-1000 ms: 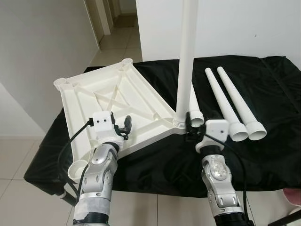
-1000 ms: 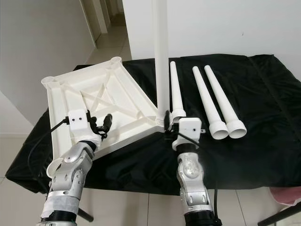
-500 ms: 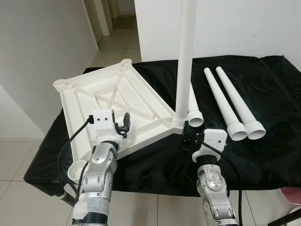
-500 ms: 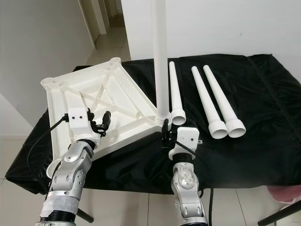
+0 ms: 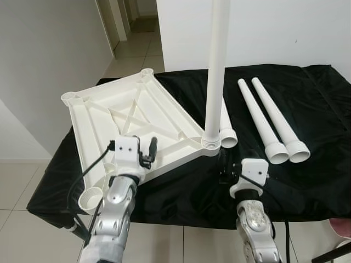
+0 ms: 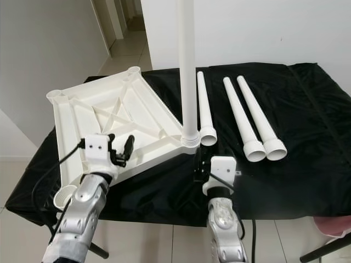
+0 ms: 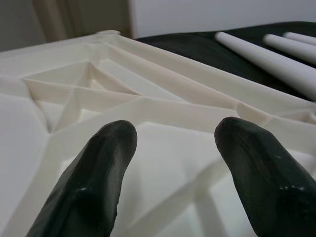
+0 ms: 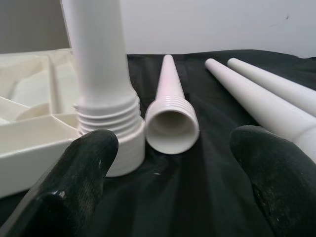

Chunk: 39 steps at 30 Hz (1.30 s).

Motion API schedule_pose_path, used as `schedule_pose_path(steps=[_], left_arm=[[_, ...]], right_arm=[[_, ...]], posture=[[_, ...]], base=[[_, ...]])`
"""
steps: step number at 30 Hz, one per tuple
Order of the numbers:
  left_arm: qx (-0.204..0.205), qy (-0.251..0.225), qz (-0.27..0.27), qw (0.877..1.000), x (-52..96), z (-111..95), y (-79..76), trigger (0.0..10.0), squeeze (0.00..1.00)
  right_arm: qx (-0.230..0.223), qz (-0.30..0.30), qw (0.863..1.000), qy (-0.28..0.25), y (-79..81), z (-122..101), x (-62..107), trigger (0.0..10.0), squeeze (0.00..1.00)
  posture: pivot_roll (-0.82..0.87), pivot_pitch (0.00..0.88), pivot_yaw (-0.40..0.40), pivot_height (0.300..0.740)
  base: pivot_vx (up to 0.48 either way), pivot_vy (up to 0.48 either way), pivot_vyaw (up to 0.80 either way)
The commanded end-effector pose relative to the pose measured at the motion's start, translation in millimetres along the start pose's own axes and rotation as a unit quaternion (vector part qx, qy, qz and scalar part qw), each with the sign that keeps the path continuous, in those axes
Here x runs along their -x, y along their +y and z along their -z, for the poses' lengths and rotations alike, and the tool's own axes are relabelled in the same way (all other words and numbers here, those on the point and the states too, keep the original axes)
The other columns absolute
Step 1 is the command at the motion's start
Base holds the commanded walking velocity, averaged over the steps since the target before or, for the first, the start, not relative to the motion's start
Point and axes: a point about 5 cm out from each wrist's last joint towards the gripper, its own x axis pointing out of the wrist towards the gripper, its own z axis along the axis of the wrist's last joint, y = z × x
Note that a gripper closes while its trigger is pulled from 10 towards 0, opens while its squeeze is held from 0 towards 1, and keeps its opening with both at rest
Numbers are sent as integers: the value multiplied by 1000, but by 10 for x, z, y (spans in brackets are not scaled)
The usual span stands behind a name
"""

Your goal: Building children table

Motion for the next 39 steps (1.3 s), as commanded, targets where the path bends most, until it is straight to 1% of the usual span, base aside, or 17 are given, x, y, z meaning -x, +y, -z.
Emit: schedule_pose_path(steps=[1, 5, 7, 11, 17, 19, 20, 21, 22, 26, 27, 30, 32, 34, 35, 37, 39], left_arm=[[-14, -2, 27, 1000, 37, 10, 5, 10000, 0], [-17, 4, 27, 999, 76, 44, 46, 10000, 0], [-37, 5, 30, 999, 151, 65, 106, 10000, 0], [-56, 15, 40, 998, 158, 96, 100, 10000, 0], [-67, 43, 107, 991, 120, 150, -20, 10000, 0], [-63, 40, 148, 986, 140, 120, -86, 10000, 0], [-60, 34, 158, 985, 185, 118, -72, 10000, 0], [-60, 34, 158, 985, 185, 118, -72, 10000, 0], [-37, 27, 128, 991, 219, 127, -2, 10000, 0], [-24, 23, 95, 995, 238, 136, 53, 10000, 0], [-21, 23, 50, 998, 256, 155, 115, 10000, 0], [-47, 36, 62, 996, 290, 214, 92, 10000, 0], [-71, 37, 90, 993, 303, 214, 77, 10000, 0], [-105, 34, 127, 986, 295, 190, 89, 10000, 0], [-105, 34, 127, 986, 295, 190, 89, 10000, 0], [-124, 29, 143, 982, 285, 143, 138, 10000, 0], [-124, 25, 138, 982, 282, 127, 148, 10000, 0]], right_arm=[[1, -10, 1000, -7, 6, -35, 3, 10000, 0], [10, -17, 1000, -8, -6, -36, 15, 10000, 0], [16, -19, 1000, -5, -17, -20, 37, 10000, 0], [8, -10, 1000, -1, -4, -9, 33, 10000, 0], [3, -16, 1000, -4, 69, -30, 11, 10000, 0], [5, -10, 1000, -5, 42, -32, 14, 10000, 0], [3, 1, 1000, -7, 12, -37, 15, 10000, 0], [3, 1, 1000, -7, 12, -37, 15, 10000, 0], [5, 10, 1000, -19, -8, -78, 16, 10000, 0], [9, 29, 999, -23, -52, -90, 32, 10000, 0], [11, 57, 998, -16, -131, -59, 68, 10000, 0], [25, 35, 999, -6, -132, 0, 115, 10000, 0], [50, -9, 999, -10, -104, 19, 137, 10000, 0], [80, -45, 996, -16, -143, 28, 129, 10000, 0], [80, -45, 996, -16, -143, 28, 129, 10000, 0], [106, -58, 992, -24, -238, 18, 82, 10000, 0], [109, -54, 992, -25, -283, 9, 55, 10000, 0]], posture=[[-112, 22, 101, 740], [-114, 28, 104, 740], [-108, 35, 104, 740], [-100, 36, 101, 740], [-98, 37, 111, 740], [-98, 36, 113, 740], [-104, 30, 114, 740], [-104, 30, 114, 740], [-109, 30, 117, 740], [-118, 18, 116, 740], [-120, 11, 116, 740], [-123, 2, 119, 740], [-122, 9, 124, 740], [-115, 16, 117, 740], [-115, 16, 117, 740], [-118, 20, 118, 740], [-119, 20, 114, 740]], base=[[0, 0, 0], [0, 0, 0], [0, 0, 0], [0, 0, 0], [0, 0, 0], [0, 0, 0], [0, 0, 0], [0, 0, 0], [0, 0, 0], [0, 0, 0], [0, 0, 0], [0, 0, 0], [0, 0, 0], [0, 0, 0], [0, 0, 0], [0, 0, 0], [0, 0, 0]])
